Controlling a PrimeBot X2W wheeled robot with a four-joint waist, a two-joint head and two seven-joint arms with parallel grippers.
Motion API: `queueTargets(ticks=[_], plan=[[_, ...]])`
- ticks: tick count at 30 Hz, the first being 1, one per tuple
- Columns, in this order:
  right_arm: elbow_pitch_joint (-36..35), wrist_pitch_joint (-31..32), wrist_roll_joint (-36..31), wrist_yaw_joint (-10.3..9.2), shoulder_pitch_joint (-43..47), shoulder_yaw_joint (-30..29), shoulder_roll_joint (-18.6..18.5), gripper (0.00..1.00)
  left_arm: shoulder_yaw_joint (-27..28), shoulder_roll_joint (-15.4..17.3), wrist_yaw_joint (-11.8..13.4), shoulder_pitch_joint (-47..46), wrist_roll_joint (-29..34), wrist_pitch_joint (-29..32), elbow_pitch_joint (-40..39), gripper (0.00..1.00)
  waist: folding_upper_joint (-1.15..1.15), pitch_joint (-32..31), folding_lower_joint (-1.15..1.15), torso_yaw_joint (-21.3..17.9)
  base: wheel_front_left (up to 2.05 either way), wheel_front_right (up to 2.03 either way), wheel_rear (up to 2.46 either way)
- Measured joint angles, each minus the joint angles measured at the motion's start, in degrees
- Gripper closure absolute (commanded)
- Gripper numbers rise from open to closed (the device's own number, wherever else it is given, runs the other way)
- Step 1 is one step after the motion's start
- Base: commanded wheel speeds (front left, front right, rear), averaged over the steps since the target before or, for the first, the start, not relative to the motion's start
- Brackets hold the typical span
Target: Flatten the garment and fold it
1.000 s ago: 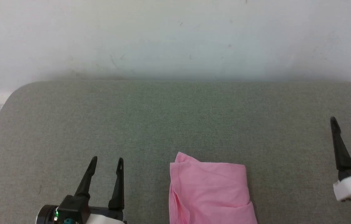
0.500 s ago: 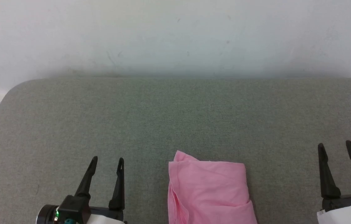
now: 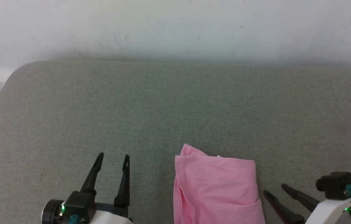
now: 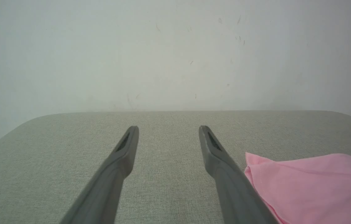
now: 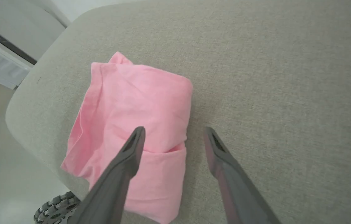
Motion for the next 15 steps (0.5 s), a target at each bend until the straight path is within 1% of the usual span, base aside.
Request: queueTargets(ticks=[2, 4, 7, 11, 15], plan=[[-0.1, 4.0, 2.2, 0.0, -0.8, 0.8, -1.0, 0.0, -0.3, 0.0, 0.0, -0.8, 0.0, 0.0, 0.2, 0.0, 0.0, 1.0, 0.0, 0.4, 0.0, 0.0, 0.0], [0.5, 6.5, 3.4, 0.0, -2.2, 1.6, -1.4, 0.0, -0.7, 0.0, 0.0, -1.6, 0.1, 0.0, 0.5, 0.0, 0.0, 1.9, 0.0, 0.9, 0.0, 0.0, 0.0], [3.6, 9.7, 4.2, 0.0, -4.6, 2.6, -1.3, 0.0, -1.3, 0.0, 0.0, -2.5, 0.2, 0.0, 1.1, 0.0, 0.0, 3.0, 0.01, 1.9, 0.0, 0.0, 0.0], [8.0, 11.9, 4.3, 0.0, -7.1, 4.2, -0.6, 0.0, -1.8, 0.0, 0.0, -3.9, 0.2, 0.0, 1.6, 0.0, 0.0, 4.2, 0.0, 3.5, 0.0, 0.0, 0.0], [12.1, 12.0, 4.5, 0.0, -9.3, 6.0, 0.5, 0.0, -1.9, -0.1, -0.1, -4.6, 0.3, 0.0, 2.1, 0.0, 0.0, 5.2, 0.01, 5.1, 0.0, 0.0, 0.0]])
